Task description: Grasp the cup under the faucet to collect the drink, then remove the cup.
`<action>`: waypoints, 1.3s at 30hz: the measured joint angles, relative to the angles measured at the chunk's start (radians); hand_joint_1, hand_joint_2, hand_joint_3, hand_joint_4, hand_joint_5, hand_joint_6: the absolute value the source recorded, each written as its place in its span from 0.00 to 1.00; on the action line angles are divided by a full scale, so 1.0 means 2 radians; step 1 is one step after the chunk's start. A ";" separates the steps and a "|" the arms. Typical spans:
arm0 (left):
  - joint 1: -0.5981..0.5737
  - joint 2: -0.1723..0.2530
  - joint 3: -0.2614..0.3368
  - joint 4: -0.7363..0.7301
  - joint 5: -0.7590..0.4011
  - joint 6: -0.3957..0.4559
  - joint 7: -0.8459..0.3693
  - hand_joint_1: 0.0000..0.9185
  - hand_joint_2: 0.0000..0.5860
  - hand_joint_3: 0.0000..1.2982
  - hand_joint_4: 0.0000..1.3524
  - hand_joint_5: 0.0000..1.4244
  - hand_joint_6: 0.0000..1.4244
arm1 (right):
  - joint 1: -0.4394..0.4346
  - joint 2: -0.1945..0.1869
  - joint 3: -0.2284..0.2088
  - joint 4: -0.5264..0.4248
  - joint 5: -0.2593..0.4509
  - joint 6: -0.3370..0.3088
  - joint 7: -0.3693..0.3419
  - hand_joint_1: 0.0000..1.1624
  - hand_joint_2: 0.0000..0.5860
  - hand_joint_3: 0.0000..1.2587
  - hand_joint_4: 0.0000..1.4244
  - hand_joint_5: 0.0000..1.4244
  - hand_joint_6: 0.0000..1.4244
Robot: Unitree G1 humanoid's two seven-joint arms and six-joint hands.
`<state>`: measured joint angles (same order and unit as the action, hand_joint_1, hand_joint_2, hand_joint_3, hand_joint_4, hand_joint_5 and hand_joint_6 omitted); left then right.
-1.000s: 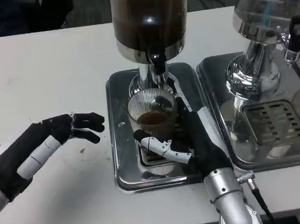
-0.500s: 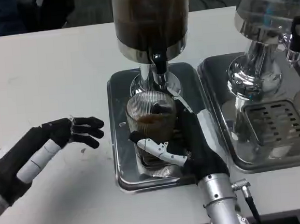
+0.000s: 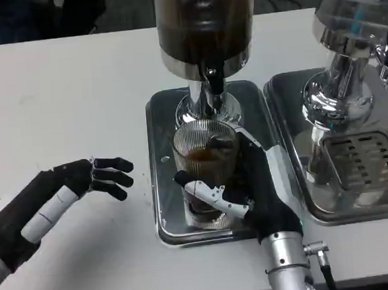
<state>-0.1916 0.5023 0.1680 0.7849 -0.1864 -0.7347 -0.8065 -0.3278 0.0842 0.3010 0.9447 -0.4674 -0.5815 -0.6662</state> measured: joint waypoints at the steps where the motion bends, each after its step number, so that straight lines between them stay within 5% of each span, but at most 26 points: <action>1: 0.000 0.000 0.000 -0.001 0.000 0.000 0.000 0.00 0.16 0.32 0.32 0.34 0.21 | 0.000 0.000 0.000 0.001 -0.002 0.000 -0.006 0.68 0.35 0.32 0.43 0.55 0.80; 18: 0.017 0.002 0.000 -0.016 0.000 0.005 0.000 0.00 0.15 0.32 0.33 0.35 0.21 | 0.011 -0.004 0.010 0.013 -0.030 -0.015 -0.099 0.70 0.34 0.43 0.54 0.68 0.95; 29: 0.017 0.002 0.000 -0.017 0.000 0.009 0.000 0.00 0.17 0.32 0.33 0.35 0.21 | 0.021 -0.007 0.011 0.016 -0.031 -0.034 -0.125 0.75 0.32 0.48 0.57 0.73 0.99; 39: 0.015 0.002 -0.011 -0.017 0.000 0.009 0.000 0.00 0.16 0.32 0.33 0.35 0.21 | 0.041 -0.012 0.011 0.000 -0.038 -0.045 -0.143 0.84 0.16 0.52 0.59 0.74 1.00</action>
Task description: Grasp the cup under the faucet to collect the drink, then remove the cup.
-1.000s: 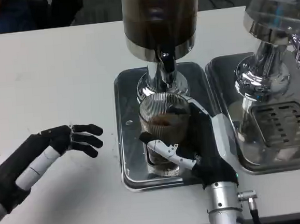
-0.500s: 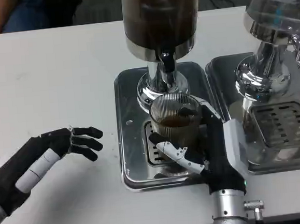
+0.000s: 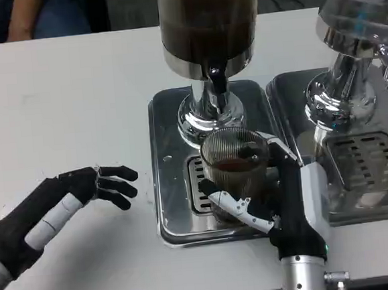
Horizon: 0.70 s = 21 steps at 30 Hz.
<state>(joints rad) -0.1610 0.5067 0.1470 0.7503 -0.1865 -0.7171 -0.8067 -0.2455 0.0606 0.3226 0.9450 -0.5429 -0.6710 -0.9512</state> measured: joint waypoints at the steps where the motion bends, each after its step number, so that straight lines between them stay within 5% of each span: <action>1: -0.001 0.000 -0.001 0.000 0.000 0.000 0.000 0.00 0.16 0.32 0.33 0.35 0.21 | 0.004 -0.001 0.000 -0.005 0.000 0.000 -0.002 0.85 0.15 0.53 0.59 0.74 1.00; 21: -0.017 -0.003 -0.018 0.003 0.000 -0.009 0.000 0.00 0.17 0.32 0.31 0.33 0.21 | 0.062 -0.005 -0.018 -0.072 -0.009 -0.002 -0.025 0.88 0.10 0.58 0.63 0.76 1.00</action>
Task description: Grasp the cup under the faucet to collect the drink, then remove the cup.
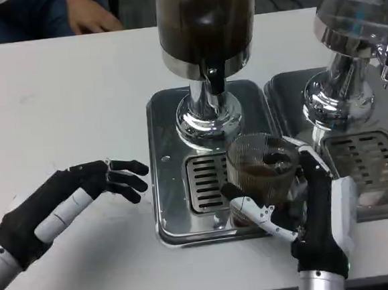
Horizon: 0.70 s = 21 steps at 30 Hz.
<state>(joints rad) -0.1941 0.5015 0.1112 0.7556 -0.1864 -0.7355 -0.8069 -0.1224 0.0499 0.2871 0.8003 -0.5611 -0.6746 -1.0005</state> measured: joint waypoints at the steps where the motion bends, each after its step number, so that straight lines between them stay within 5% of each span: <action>1: 0.000 0.000 -0.002 0.000 0.000 -0.002 0.000 0.00 0.17 0.31 0.31 0.32 0.21 | 0.005 0.000 -0.001 -0.010 -0.001 0.000 -0.001 0.88 0.10 0.58 0.64 0.76 1.00; 21: 0.021 -0.002 -0.022 -0.096 0.000 -0.059 0.001 0.00 0.14 0.24 0.16 0.19 0.16 | 0.089 -0.018 -0.024 -0.183 -0.012 0.001 0.035 0.89 0.10 0.64 0.68 0.79 1.00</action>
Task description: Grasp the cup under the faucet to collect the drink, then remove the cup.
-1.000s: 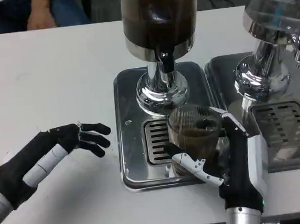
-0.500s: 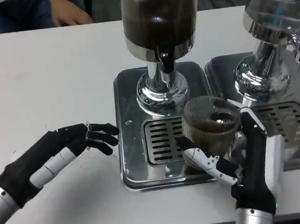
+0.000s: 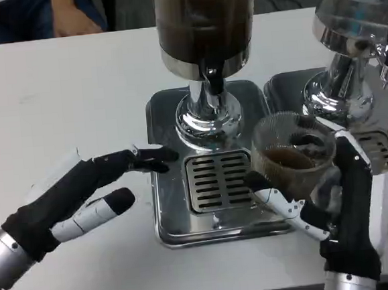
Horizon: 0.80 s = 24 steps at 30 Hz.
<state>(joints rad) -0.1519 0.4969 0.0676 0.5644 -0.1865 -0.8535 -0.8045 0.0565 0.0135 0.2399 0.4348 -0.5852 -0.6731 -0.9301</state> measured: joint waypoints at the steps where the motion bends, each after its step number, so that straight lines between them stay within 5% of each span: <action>1: 0.001 0.000 0.000 -0.006 0.000 0.000 0.000 0.00 0.14 0.24 0.16 0.19 0.16 | 0.003 -0.001 -0.001 -0.006 0.000 0.000 0.003 0.89 0.09 0.64 0.68 0.79 1.00; 24: 0.060 0.047 0.005 -0.146 -0.042 -0.019 -0.004 0.00 0.12 0.19 0.11 0.13 0.13 | 0.088 -0.007 -0.031 -0.176 0.042 0.005 0.154 0.89 0.10 0.67 0.71 0.81 1.00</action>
<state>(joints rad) -0.0325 0.5913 0.0785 0.2733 -0.2714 -0.8905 -0.8128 0.2325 -0.0007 0.1770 0.0832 -0.5012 -0.6622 -0.6215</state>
